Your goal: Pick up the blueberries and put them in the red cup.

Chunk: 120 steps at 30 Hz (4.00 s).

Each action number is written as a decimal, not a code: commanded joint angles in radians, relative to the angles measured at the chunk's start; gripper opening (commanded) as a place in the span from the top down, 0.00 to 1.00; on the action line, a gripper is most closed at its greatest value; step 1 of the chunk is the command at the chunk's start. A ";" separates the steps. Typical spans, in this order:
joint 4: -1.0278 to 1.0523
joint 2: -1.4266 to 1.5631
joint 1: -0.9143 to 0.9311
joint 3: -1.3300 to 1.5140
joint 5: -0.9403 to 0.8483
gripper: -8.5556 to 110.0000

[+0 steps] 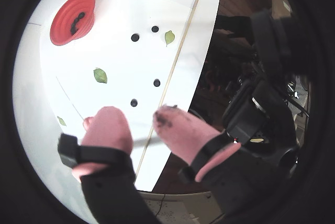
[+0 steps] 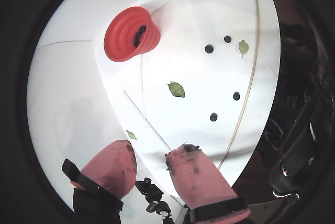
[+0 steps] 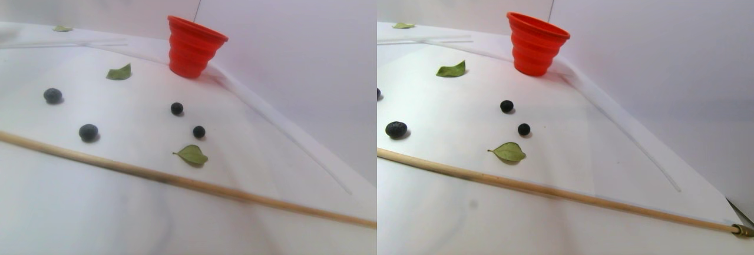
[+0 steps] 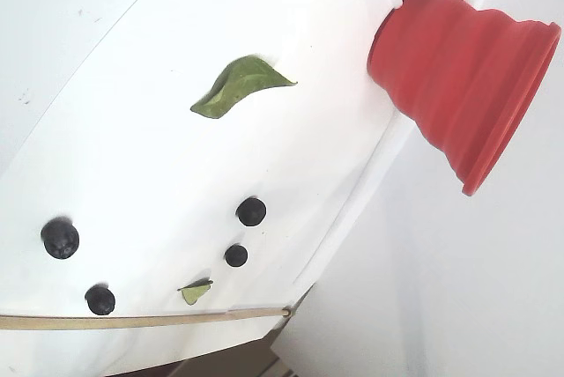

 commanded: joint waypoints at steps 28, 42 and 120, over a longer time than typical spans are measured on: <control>0.002 0.008 0.008 -0.041 0.002 0.83; 0.012 0.000 -0.034 -0.101 -0.067 0.84; -0.537 -0.230 -0.465 0.833 -0.917 0.83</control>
